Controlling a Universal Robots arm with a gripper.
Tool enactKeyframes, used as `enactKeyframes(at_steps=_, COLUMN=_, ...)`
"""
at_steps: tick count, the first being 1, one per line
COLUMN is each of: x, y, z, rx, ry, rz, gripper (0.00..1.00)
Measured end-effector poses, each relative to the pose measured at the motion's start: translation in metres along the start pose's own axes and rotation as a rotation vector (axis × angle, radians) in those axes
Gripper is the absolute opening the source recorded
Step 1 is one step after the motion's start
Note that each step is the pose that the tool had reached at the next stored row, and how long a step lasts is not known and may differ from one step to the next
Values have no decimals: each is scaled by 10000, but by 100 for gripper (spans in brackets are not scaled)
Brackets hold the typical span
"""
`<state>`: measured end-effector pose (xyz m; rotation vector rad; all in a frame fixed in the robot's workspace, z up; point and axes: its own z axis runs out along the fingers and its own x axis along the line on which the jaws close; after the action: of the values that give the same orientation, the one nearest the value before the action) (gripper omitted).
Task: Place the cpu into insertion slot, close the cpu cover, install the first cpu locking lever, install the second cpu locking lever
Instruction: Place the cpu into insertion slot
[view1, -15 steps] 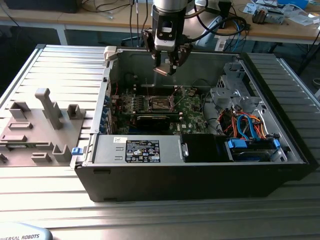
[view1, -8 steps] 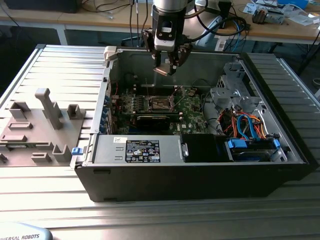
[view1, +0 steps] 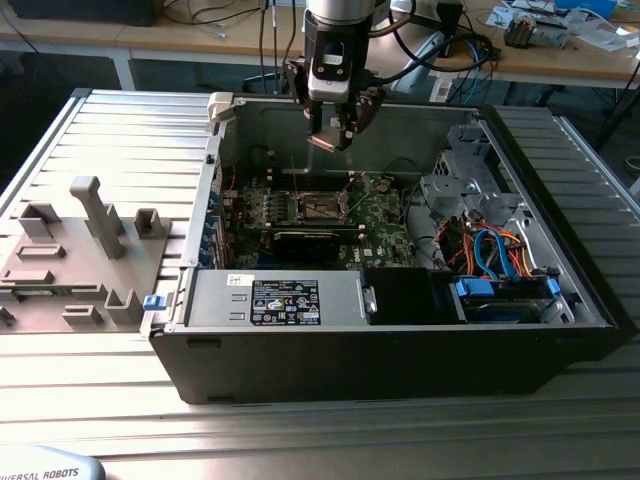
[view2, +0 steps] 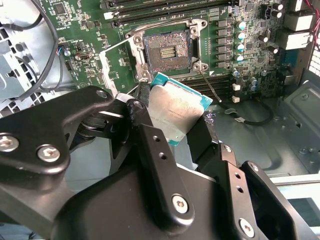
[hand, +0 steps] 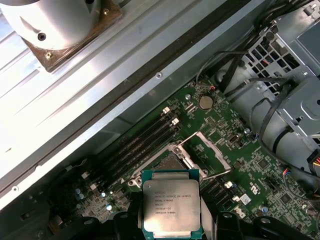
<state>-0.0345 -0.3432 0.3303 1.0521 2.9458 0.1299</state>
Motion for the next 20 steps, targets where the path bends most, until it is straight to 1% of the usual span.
enactKeyframes(at_steps=20, x=0, y=0, z=3, rx=-3, ry=-11, rz=132, gripper=54)
